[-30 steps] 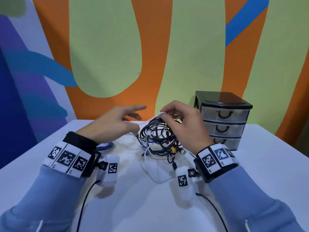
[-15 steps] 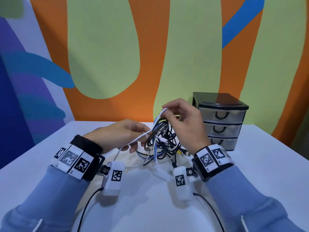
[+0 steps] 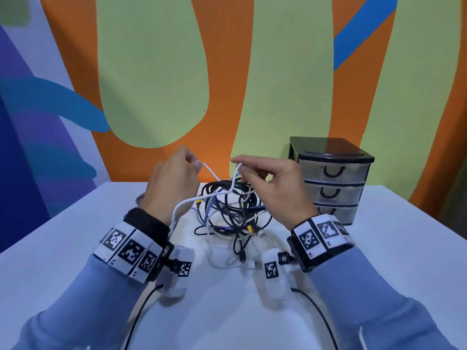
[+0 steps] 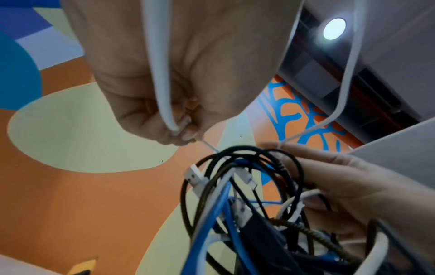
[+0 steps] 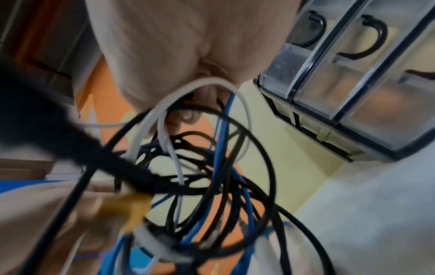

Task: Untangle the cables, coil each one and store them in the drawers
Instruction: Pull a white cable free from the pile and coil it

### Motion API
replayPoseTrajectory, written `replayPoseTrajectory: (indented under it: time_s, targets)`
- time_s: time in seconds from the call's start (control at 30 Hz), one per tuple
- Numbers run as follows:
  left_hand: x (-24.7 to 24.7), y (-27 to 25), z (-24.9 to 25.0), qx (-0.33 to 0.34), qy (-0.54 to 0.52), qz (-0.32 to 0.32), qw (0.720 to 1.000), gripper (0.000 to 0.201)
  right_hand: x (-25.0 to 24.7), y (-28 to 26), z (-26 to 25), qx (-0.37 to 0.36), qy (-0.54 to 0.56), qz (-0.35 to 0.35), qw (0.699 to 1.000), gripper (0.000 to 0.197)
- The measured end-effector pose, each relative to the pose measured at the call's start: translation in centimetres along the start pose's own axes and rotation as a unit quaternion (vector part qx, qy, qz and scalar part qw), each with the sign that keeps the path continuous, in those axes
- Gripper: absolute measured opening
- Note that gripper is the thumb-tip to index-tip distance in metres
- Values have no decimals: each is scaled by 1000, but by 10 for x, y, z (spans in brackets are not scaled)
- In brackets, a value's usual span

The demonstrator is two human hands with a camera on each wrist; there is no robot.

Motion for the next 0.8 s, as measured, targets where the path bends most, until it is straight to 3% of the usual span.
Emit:
replayPoseTrajectory:
  time_s: [0.1, 0.2, 0.3, 0.37, 0.4, 0.47, 0.53, 0.6, 0.63, 0.7, 0.8]
  targets:
    - [-17, 0, -1, -14, 11, 75, 997, 11, 13, -3, 1, 20, -2, -69, 997, 15]
    - [-55, -2, -18, -54, 30, 187, 980, 9, 15, -2, 6, 27, -50, -66, 996, 12]
    - [-51, 2, -39, -66, 97, 110, 987, 11, 2, 1, 10, 19, -79, 7, 997, 14]
    - [-38, 5, -29, -16, 110, 64, 992, 16, -8, 2, 8, 9, -118, 54, 992, 16]
    - [-33, 6, -14, 28, 71, 60, 995, 21, -12, 1, 5, 1, -144, 71, 987, 16]
    - [-21, 7, 22, 72, -129, 24, 989, 35, -16, 0, -4, -16, -206, 93, 974, 19]
    - [8, 7, 48, 13, -285, -97, 953, 50, -15, 0, -11, -30, -233, 89, 968, 27]
    - [32, 7, 67, 19, -234, -213, 948, 52, -13, 2, -10, -28, -200, 62, 978, 36]
    - [40, 9, 72, 46, -188, -238, 952, 47, -10, 2, -8, -24, -173, 43, 984, 40]
    - [44, 14, 74, 82, -159, -228, 957, 37, -7, 1, -5, -19, -127, 14, 992, 42]
    - [42, 17, 58, 69, -201, -173, 962, 27, -4, -1, -1, 4, -93, -26, 995, 41]
Point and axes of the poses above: each hand's wrist, its own y-axis towards the middle knuckle, its own x-axis out of the palm, z = x × y, the point moved 9 cm from there along y, towards the middle knuckle, and after that the axes turned 7 degrees about x, right-handed, at the moved point
